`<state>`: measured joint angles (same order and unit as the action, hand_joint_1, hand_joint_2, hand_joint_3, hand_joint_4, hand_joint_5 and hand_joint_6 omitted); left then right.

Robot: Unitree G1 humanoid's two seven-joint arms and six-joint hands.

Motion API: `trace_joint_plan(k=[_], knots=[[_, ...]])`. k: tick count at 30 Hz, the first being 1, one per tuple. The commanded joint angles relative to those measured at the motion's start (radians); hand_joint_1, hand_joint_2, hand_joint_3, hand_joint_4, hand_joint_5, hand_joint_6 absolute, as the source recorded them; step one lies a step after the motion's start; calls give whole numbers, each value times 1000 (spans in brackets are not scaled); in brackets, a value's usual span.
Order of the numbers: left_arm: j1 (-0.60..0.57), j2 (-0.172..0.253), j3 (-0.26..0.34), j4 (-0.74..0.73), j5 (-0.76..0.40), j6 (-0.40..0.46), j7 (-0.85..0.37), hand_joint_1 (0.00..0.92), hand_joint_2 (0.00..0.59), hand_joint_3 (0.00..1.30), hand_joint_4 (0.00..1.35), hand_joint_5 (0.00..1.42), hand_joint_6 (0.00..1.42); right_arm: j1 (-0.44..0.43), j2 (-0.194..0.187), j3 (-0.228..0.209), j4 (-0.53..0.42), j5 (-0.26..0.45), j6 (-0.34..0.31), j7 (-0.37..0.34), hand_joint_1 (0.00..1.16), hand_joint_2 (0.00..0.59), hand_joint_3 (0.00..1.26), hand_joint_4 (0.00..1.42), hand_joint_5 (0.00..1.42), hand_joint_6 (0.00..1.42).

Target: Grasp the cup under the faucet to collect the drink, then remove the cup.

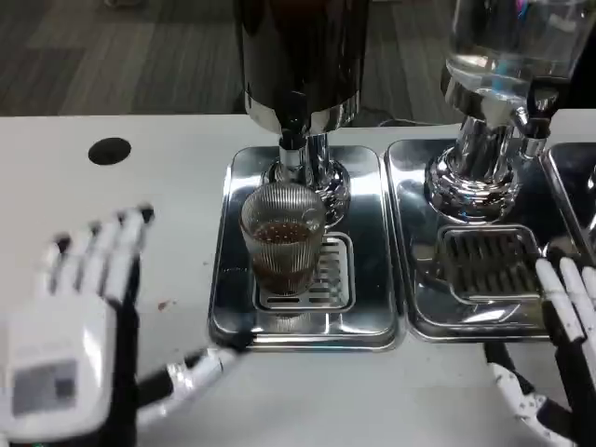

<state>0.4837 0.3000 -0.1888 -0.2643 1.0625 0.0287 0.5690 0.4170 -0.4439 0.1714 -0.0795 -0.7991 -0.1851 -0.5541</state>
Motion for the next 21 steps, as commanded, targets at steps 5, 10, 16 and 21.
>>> trace_joint_plan(k=[5, 10, 16, 21], knots=[[-3, 13, -66, 212, 8, -29, 121, 0, 71, 7, 0, 118, 93, -47, 36, -18, -157, 179, 13, 262, 356, 266, 0, 0, 0, 83], [-4, 24, -72, 236, 1, -28, 134, 0, 71, 6, 0, 116, 87, -150, 69, -8, -168, 311, 80, 470, 493, 247, 0, 0, 0, 38], [14, 28, -72, 225, -3, -23, 139, 0, 79, 5, 0, 115, 82, -271, 115, 24, -152, 323, 162, 579, 563, 201, 0, 0, 0, 20], [42, 32, -61, 218, -9, -22, 154, 0, 84, 5, 0, 115, 81, -348, 163, 42, -113, 322, 216, 603, 585, 189, 0, 0, 0, 15]])
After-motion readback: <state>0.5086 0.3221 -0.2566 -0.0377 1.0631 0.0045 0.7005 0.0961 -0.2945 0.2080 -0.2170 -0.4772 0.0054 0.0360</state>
